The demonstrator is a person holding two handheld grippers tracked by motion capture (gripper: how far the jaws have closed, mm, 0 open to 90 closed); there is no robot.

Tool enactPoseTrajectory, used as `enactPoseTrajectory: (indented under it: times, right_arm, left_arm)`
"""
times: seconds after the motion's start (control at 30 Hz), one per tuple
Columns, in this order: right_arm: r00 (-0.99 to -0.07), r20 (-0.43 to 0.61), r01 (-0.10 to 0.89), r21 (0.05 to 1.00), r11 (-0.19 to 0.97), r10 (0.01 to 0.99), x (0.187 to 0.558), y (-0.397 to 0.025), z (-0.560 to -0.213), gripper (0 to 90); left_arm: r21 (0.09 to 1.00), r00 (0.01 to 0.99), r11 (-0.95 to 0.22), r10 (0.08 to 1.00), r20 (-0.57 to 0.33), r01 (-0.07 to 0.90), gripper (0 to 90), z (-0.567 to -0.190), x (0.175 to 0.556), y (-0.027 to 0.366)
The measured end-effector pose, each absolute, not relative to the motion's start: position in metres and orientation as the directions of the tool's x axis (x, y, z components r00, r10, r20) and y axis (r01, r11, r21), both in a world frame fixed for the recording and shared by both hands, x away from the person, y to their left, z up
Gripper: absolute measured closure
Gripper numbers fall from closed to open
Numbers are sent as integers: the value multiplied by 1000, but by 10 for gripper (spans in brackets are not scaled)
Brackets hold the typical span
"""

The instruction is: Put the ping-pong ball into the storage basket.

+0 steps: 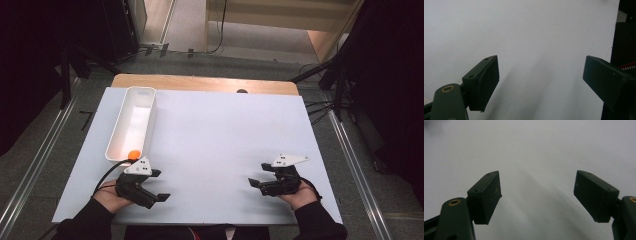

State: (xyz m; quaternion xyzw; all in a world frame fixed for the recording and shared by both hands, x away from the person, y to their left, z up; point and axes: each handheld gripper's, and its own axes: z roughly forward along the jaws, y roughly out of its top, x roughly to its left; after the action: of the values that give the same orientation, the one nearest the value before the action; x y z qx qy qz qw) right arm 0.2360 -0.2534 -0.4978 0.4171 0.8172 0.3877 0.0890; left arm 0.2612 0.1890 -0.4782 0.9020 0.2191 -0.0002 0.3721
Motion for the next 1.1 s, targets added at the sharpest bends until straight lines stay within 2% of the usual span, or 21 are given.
enactPoseTrajectory:
  times: [1.1]
  right_arm:
    - [-611, 179, 635, 693, 343, 771, 231, -262, -506, 208]
  left_arm:
    - [671, 906, -629, 390, -164, 392, 140, -479, 261, 188]
